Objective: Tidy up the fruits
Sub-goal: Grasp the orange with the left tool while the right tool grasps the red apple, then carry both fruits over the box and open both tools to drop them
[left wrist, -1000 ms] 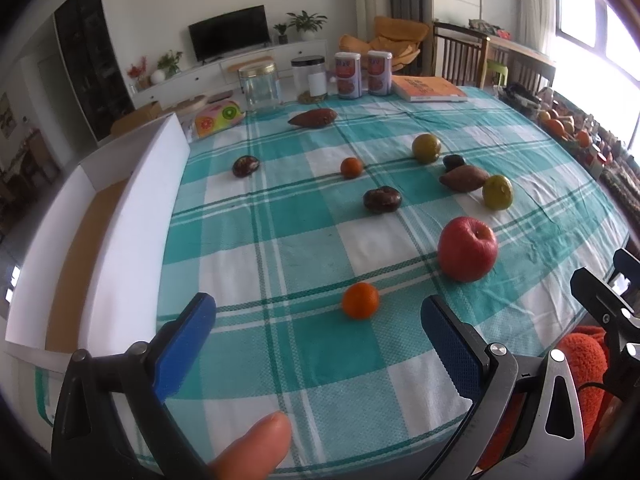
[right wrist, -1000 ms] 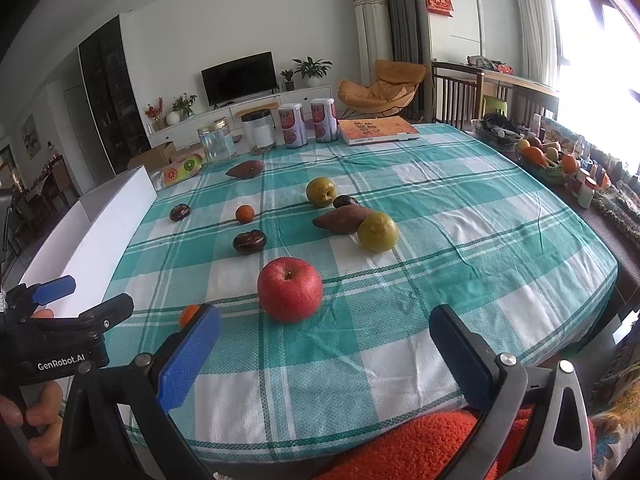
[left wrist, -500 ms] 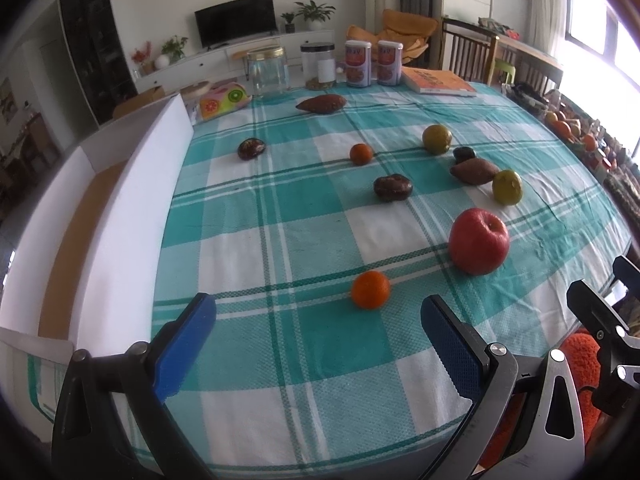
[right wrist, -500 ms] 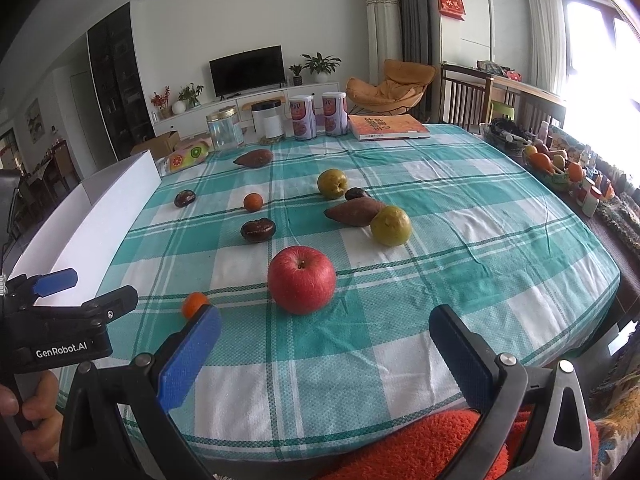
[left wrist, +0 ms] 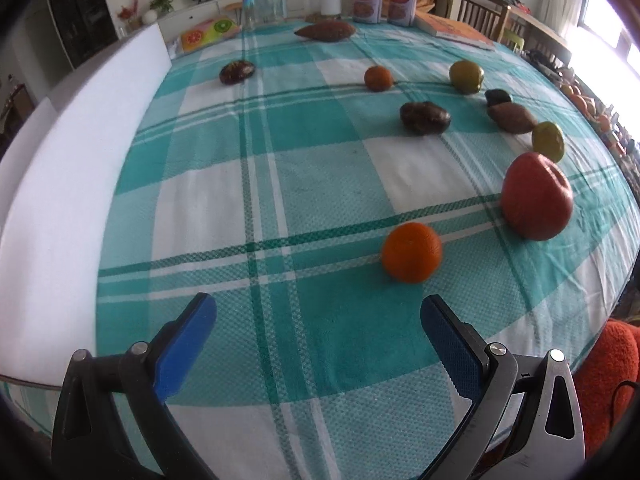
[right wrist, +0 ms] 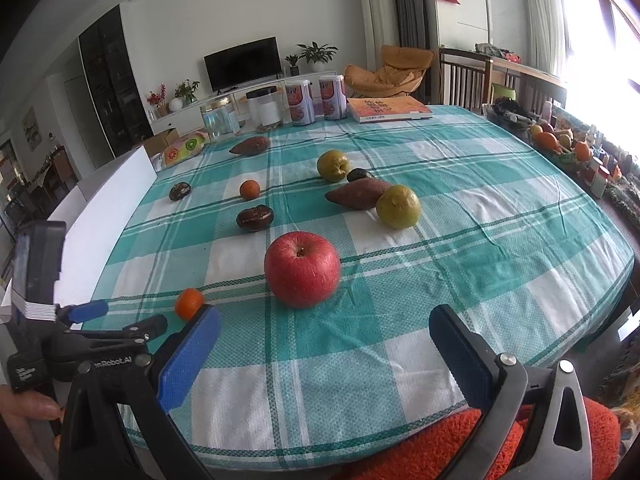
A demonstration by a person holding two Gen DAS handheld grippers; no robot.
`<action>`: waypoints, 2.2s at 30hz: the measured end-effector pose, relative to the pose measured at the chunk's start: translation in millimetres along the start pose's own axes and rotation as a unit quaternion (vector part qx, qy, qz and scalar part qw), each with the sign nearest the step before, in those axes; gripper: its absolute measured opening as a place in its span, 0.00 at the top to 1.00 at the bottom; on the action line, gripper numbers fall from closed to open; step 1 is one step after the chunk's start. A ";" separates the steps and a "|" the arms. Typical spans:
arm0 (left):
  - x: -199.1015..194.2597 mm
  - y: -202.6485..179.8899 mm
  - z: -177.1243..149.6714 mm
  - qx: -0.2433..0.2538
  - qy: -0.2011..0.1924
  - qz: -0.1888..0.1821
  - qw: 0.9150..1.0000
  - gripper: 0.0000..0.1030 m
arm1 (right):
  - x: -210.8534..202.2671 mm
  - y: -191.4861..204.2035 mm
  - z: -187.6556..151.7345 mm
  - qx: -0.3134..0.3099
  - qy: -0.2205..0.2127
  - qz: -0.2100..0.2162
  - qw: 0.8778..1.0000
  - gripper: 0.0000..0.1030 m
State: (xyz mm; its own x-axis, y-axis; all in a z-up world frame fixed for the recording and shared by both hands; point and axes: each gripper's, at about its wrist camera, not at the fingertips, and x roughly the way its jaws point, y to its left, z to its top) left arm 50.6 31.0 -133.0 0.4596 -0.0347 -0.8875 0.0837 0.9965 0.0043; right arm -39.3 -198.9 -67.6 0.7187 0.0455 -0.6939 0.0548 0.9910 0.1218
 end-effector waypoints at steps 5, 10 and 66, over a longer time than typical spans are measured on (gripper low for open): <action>11.0 2.5 -1.3 -0.001 0.005 0.012 1.000 0.00 | 8.5 -4.8 -5.1 0.005 0.001 -0.004 1.000 0.00; 10.8 4.5 -4.1 -0.008 -0.006 0.008 1.000 0.00 | 20.8 -4.1 -7.4 0.006 0.021 -0.002 1.000 0.00; -73.9 58.9 11.7 0.001 -0.129 -0.191 0.973 0.67 | 120.8 0.9 39.7 0.047 0.136 0.110 0.984 0.33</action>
State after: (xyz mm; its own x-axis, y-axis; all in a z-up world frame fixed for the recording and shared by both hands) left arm 31.9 91.4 -61.8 0.6016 -0.4214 -0.6787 0.2947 0.9067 -0.3017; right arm 75.2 -197.5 -123.1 0.5098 0.3010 -0.8059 -0.0076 0.9383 0.3457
